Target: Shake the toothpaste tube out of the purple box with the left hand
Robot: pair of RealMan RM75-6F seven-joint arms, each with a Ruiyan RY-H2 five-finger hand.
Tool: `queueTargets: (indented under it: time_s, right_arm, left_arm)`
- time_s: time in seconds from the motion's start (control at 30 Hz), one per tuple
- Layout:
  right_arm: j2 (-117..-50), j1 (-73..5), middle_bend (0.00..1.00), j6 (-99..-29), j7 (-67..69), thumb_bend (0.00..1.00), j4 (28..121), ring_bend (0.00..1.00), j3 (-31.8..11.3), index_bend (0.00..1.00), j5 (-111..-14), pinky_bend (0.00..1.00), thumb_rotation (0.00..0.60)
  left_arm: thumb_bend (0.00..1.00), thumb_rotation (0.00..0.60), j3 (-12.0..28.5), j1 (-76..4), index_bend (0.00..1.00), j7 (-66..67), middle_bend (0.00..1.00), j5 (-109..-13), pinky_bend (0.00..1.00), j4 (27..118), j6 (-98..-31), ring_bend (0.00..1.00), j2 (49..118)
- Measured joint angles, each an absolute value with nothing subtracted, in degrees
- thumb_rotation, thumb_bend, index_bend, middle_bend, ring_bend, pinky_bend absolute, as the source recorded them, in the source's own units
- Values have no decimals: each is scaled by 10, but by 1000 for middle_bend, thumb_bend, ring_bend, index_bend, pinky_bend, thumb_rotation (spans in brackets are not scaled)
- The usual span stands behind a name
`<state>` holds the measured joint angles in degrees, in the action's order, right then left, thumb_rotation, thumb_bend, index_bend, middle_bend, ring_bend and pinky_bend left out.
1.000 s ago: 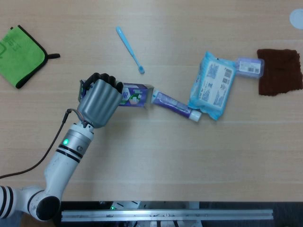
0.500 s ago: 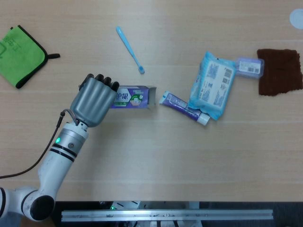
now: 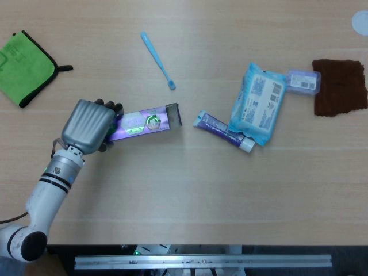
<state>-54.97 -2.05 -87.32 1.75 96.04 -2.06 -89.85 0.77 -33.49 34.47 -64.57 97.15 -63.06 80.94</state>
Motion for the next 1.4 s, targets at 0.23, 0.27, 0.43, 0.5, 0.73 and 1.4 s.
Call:
queueTargets:
  time_s: [0.23,0.27,0.43,0.5,0.73,1.4]
  right_arm:
    - [-549,-20,396,-874,15,276,962,375,-21,393,-897,436,600]
    - [-549,-20,396,-874,15,275,962,375,-21,393,-897,436,600]
    - [-548,-20,396,-873,16,275,962,375,-21,393,-896,436,600]
    - [-549,-20,396,-873,16,275,962,375,-21,393,-896,436,600]
    - [-550,-23,396,-869,15,276,961,375,-22,393,-896,436,600]
    - [-552,-14,396,-875,14,275,960,375,-18,393,-891,436,600]
  left_arm:
    - [163,600,-2,-328,282,332,381,-616,531,899,-594,307,847]
    - [163,600,-3,-328,241,334,333,-609,494,897,-590,261,849]
    - [163,600,0,-330,95,343,190,-582,374,901,-581,132,853]
    - [163,600,3,-329,65,343,161,-583,348,910,-586,110,850]
    - [163,600,12,-320,68,331,149,-601,322,949,-624,110,827]
    - [163,600,-12,-134,149,185,210,-765,322,967,-902,129,760]
